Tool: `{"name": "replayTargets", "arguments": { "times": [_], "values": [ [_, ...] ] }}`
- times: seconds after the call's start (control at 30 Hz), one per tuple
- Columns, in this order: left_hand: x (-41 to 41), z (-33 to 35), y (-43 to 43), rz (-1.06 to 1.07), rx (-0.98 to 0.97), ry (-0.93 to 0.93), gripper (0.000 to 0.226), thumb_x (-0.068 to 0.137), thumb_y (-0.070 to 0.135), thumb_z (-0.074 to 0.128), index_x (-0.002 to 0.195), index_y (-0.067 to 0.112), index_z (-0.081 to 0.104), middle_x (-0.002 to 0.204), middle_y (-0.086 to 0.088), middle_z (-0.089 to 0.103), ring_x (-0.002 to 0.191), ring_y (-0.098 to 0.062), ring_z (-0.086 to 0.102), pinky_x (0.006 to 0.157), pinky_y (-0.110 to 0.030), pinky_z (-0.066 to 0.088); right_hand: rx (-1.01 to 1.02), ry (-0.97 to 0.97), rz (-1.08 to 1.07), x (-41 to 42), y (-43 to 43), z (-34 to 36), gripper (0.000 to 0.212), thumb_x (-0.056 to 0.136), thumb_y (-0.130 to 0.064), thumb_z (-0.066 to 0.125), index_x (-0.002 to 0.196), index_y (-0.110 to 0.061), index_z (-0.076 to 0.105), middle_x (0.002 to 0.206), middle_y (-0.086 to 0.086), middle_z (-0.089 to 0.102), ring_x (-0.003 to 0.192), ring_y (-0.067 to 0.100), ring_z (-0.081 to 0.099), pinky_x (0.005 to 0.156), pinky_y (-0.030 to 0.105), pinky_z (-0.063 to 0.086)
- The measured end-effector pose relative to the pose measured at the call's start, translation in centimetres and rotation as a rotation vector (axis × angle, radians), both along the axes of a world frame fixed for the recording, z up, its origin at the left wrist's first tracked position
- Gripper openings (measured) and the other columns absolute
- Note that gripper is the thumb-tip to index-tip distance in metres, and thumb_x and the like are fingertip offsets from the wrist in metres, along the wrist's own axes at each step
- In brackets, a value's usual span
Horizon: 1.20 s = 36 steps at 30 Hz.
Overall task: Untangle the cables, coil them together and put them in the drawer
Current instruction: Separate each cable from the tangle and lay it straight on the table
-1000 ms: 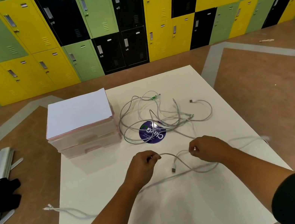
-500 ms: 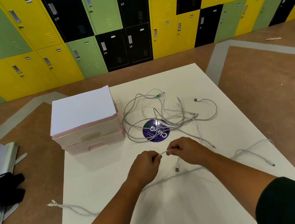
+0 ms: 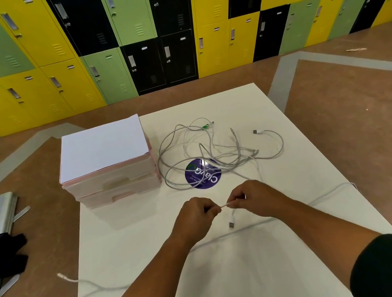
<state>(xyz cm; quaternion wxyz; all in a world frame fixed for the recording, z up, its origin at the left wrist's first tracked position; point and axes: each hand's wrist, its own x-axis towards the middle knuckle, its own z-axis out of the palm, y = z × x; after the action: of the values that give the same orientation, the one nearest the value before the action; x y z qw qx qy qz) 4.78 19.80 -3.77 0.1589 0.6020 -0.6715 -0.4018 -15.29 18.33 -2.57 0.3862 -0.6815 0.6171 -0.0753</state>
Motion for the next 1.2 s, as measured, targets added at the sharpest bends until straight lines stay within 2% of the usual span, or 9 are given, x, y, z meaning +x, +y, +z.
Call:
{"name": "replayTargets", "arguments": {
  "times": [0.13,0.3,0.4,0.53,0.67,0.87,0.97,1.07,1.2],
  "values": [
    [-0.5,0.2,-0.1,-0.045,0.008,-0.051,0.019,0.098,0.026,0.057,0.097,0.021,0.075,0.085,0.003,0.071,0.078,-0.015,0.064,0.071,-0.029,0.051,-0.025,0.01,0.013,-0.2,0.1,0.2,0.012,0.092,-0.031,0.066,0.09,-0.025,0.076,0.084,-0.002,0.071,0.081,0.018,0.065,0.076,0.037,0.053],
    [-1.2,0.3,0.1,-0.121,-0.078,-0.091,0.023,0.101,0.032,0.053,0.108,0.022,0.073,0.101,0.007,0.072,0.083,-0.008,0.061,0.068,-0.018,0.041,-0.035,0.008,-0.026,-0.1,0.3,0.2,0.01,0.087,-0.035,0.07,0.086,-0.029,0.077,0.076,-0.005,0.069,0.069,0.011,0.061,0.069,0.032,0.051],
    [-1.0,0.1,0.1,-0.109,-0.126,-0.127,0.02,0.099,0.033,0.056,0.101,0.025,0.075,0.093,0.009,0.073,0.077,-0.008,0.06,0.063,-0.018,0.04,-0.019,0.015,-0.029,-0.5,0.3,0.0,0.012,0.085,-0.041,0.072,0.085,-0.031,0.076,0.069,-0.006,0.063,0.06,0.008,0.053,0.062,0.028,0.044],
    [-0.5,-0.1,0.1,-0.108,-0.113,-0.17,0.018,0.097,0.034,0.057,0.094,0.028,0.074,0.082,0.009,0.071,0.074,-0.01,0.059,0.067,-0.029,0.048,0.014,0.03,0.037,-1.4,0.5,-0.1,0.016,0.094,-0.035,0.063,0.095,-0.026,0.076,0.071,-0.013,0.061,0.065,0.004,0.054,0.063,0.023,0.041],
    [-0.7,-0.2,0.1,-0.126,-0.065,-0.148,0.018,0.097,0.032,0.059,0.094,0.024,0.075,0.088,0.008,0.073,0.08,-0.012,0.063,0.072,-0.028,0.049,0.0,0.047,0.007,-2.1,0.7,-0.3,0.012,0.091,-0.032,0.066,0.09,-0.027,0.077,0.076,-0.008,0.069,0.071,0.01,0.062,0.068,0.029,0.05],
    [-2.5,0.5,-0.2,-0.188,-0.048,-0.082,0.024,0.099,0.025,0.055,0.113,0.017,0.072,0.105,0.003,0.072,0.087,-0.009,0.062,0.075,-0.021,0.046,-0.038,0.044,-0.024,-1.8,1.0,-0.7,0.01,0.089,-0.036,0.068,0.091,-0.032,0.077,0.08,-0.011,0.072,0.073,0.008,0.064,0.072,0.028,0.053],
    [-3.0,0.7,-0.3,-0.151,-0.108,-0.094,0.02,0.098,0.028,0.057,0.105,0.02,0.074,0.093,0.005,0.073,0.076,-0.006,0.059,0.065,-0.017,0.042,-0.059,0.009,-0.053,-2.0,1.1,-0.6,0.01,0.087,-0.039,0.07,0.089,-0.033,0.077,0.08,-0.01,0.072,0.073,0.008,0.064,0.073,0.029,0.054],
    [-3.2,0.2,-0.3,-0.102,-0.134,-0.096,0.016,0.097,0.028,0.058,0.098,0.023,0.073,0.073,0.012,0.063,0.066,-0.006,0.055,0.058,-0.018,0.037,-0.072,0.006,-0.114,-3.0,1.2,-0.5,0.013,0.083,-0.043,0.073,0.083,-0.03,0.077,0.071,-0.005,0.067,0.064,0.01,0.059,0.065,0.029,0.048],
    [-3.7,-0.1,-0.2,-0.181,-0.111,-0.142,0.019,0.1,0.029,0.052,0.098,0.021,0.069,0.081,0.008,0.067,0.067,-0.008,0.059,0.058,-0.021,0.039,-0.084,-0.011,-0.071,-4.0,1.5,-0.9,0.013,0.091,-0.036,0.066,0.093,-0.027,0.076,0.085,-0.006,0.07,0.079,0.012,0.064,0.077,0.036,0.053]
  ]
}}
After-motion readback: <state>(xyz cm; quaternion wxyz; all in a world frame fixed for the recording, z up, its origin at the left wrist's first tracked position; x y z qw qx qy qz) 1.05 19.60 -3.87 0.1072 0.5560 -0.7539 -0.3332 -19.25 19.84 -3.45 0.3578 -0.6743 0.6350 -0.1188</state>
